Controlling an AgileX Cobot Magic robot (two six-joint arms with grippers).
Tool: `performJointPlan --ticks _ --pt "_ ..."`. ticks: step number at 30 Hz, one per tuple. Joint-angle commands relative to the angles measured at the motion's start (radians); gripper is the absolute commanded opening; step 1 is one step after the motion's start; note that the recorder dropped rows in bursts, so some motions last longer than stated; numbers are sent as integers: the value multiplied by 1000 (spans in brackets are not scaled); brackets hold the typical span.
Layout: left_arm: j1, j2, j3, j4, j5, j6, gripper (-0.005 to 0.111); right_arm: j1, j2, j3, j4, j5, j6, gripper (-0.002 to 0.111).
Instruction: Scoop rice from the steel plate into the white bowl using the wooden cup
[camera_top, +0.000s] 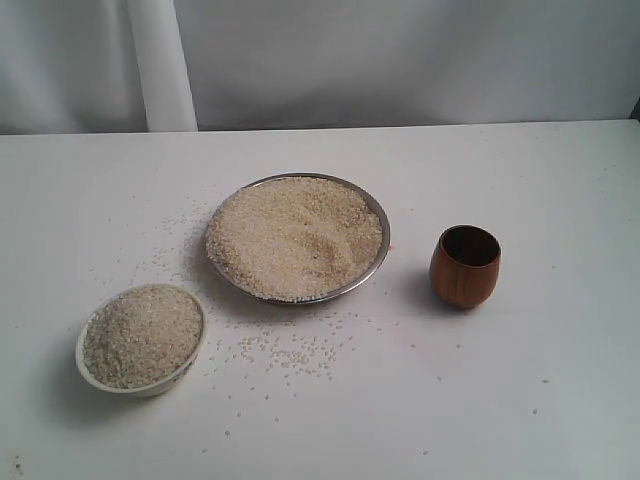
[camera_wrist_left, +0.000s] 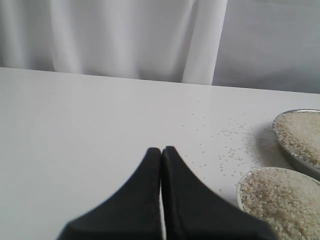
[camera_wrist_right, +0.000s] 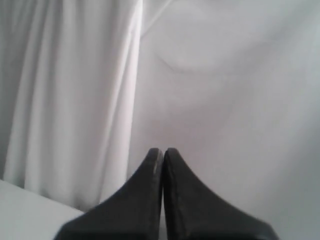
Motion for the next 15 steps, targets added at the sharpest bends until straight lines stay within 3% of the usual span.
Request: performJointPlan --ticks 1,5,11,15 --pt "-5 0 2 -5 -7 -4 0 -17 -73 5 -10 182 -43 0" --pt "-5 0 2 -5 -7 -4 0 -45 -195 5 16 360 -133 0" --pt "-5 0 2 -5 -7 -4 0 -143 -448 5 321 632 -517 0" --pt "-5 0 2 -5 -7 -4 0 -193 -562 8 371 741 -521 0"
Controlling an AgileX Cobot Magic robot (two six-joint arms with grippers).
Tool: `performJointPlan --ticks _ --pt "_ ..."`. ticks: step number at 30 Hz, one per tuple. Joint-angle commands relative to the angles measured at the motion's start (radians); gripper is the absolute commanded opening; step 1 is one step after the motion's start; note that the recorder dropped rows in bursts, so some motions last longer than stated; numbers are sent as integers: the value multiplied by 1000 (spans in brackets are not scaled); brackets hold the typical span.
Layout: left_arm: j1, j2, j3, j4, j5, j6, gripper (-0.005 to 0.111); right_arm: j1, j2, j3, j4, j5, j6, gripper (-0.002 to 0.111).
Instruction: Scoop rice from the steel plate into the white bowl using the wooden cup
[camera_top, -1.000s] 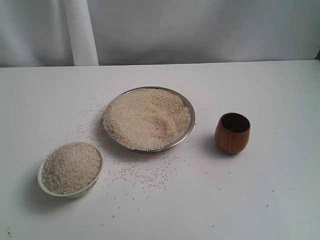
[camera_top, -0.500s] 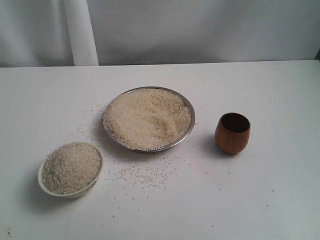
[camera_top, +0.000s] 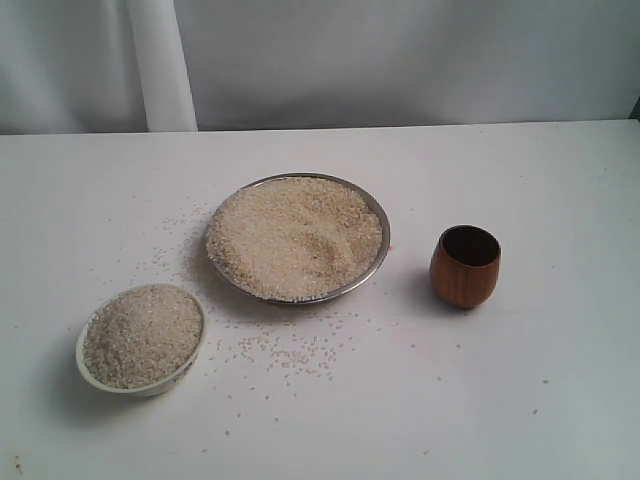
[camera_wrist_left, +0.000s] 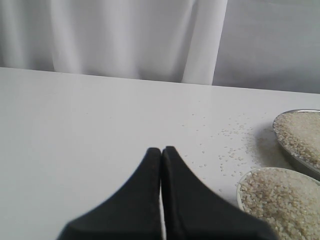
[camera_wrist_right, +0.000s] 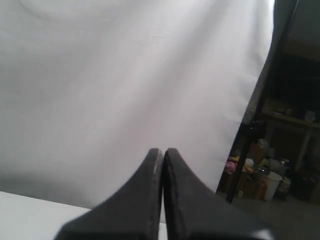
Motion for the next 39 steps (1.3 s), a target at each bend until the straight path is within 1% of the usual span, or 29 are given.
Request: performJointPlan --ticks 1,3,8,13,16,22,30,39 --pt "-5 0 2 -5 -7 -4 0 -36 -80 16 69 86 -23 0" --pt "-5 0 2 -5 -7 -4 0 -39 -117 76 92 83 -23 0" --pt "-5 0 2 -5 -7 -2 0 -39 -191 310 168 -30 -21 0" --pt "-5 0 2 -5 -7 -2 0 -58 -227 399 198 -40 -21 0" --pt "-5 0 2 -5 -7 -2 0 -72 -227 405 231 -27 -25 0" --pt "-5 0 2 -5 -7 -4 0 -72 -227 405 223 18 -26 0" --pt "-5 0 2 -5 -7 -4 0 -72 -227 405 217 171 -26 0" --pt "-5 0 2 -5 -7 -2 0 -72 -227 405 217 260 -26 0"
